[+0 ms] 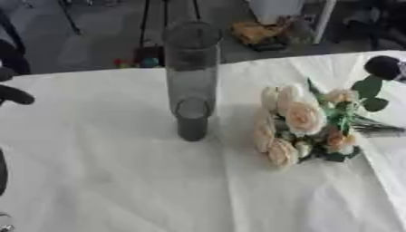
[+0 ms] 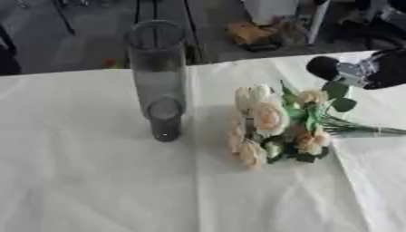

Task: Arrange flowers into the vase.

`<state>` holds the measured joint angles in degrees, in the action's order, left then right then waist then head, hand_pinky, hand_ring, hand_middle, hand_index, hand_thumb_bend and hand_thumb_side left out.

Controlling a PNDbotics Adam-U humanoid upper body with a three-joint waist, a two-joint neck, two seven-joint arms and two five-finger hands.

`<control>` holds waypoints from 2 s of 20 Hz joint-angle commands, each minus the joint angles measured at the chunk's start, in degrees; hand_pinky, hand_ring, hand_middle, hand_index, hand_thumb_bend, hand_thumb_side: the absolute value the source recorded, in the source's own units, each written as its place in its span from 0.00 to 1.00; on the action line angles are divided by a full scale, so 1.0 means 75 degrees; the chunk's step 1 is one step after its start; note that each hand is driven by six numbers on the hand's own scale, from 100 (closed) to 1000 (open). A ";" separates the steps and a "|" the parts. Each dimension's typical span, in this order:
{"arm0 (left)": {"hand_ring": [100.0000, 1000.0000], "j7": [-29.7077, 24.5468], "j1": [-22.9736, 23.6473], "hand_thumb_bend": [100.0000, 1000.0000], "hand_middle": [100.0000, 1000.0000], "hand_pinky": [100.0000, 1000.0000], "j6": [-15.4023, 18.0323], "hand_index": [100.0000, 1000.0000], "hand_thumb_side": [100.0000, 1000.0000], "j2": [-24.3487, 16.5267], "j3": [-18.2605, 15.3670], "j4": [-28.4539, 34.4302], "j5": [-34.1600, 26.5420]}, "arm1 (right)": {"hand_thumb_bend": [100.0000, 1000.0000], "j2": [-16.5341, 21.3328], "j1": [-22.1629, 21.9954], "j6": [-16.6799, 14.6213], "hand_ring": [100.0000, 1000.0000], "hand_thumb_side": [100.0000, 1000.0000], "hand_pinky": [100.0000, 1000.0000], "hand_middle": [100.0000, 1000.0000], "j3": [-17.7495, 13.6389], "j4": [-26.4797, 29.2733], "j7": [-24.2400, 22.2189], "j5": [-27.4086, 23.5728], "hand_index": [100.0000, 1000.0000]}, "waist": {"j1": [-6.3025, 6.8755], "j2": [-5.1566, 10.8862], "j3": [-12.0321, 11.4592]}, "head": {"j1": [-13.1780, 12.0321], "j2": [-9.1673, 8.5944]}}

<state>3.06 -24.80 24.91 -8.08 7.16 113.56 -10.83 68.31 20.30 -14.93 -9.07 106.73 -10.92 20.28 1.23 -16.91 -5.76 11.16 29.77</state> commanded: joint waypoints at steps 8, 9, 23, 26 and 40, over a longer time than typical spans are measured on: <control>0.63 -0.0062 -0.0055 0.16 0.68 0.46 -0.0022 0.87 0.98 -0.0138 0.0041 0.0137 -0.0052 | 0.33 0.0543 0.0329 -0.0651 1.00 0.74 0.83 0.95 0.0117 -0.0822 -0.1207 0.0514 1.00 | -0.0081 0.0120 -0.0056 | 0.0051 -0.0122; 0.63 -0.0065 -0.0054 0.15 0.68 0.46 -0.0023 0.87 0.98 -0.0139 0.0043 0.0137 -0.0054 | 0.32 0.0552 0.0340 -0.0676 1.00 0.71 0.83 0.96 0.0105 -0.0854 -0.1337 0.0518 1.00 | -0.0085 0.0119 -0.0056 | 0.0053 -0.0122; 0.62 -0.0080 -0.0046 0.14 0.68 0.46 -0.0035 0.86 0.99 -0.0146 0.0050 0.0137 -0.0051 | 0.19 0.0675 0.0131 -0.0460 1.00 0.58 0.86 1.00 -0.0060 -0.1320 -0.2794 0.0593 1.00 | -0.0088 0.0089 -0.0024 | 0.0063 -0.0192; 0.62 -0.0082 -0.0052 0.14 0.67 0.46 -0.0036 0.86 0.99 -0.0140 0.0050 0.0137 -0.0046 | 0.19 0.0652 -0.0002 -0.0438 1.00 0.57 0.86 1.00 -0.0074 -0.1410 -0.2840 0.0642 1.00 | -0.0074 0.0064 -0.0019 | 0.0065 -0.0193; 0.62 -0.0111 -0.0125 0.12 0.67 0.47 -0.0030 0.86 1.00 -0.0100 0.0086 0.0137 -0.0058 | 0.27 0.0255 -0.0259 -0.0282 1.00 0.50 0.86 1.00 0.0172 -0.1991 -0.3036 0.0991 1.00 | -0.0028 -0.0038 -0.0121 | 0.0136 -0.0281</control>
<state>2.48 -25.03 24.65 -8.10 7.76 113.56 -11.04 68.72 17.66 -17.12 -7.32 92.25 -33.73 27.04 1.25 -18.05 -6.73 11.96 28.31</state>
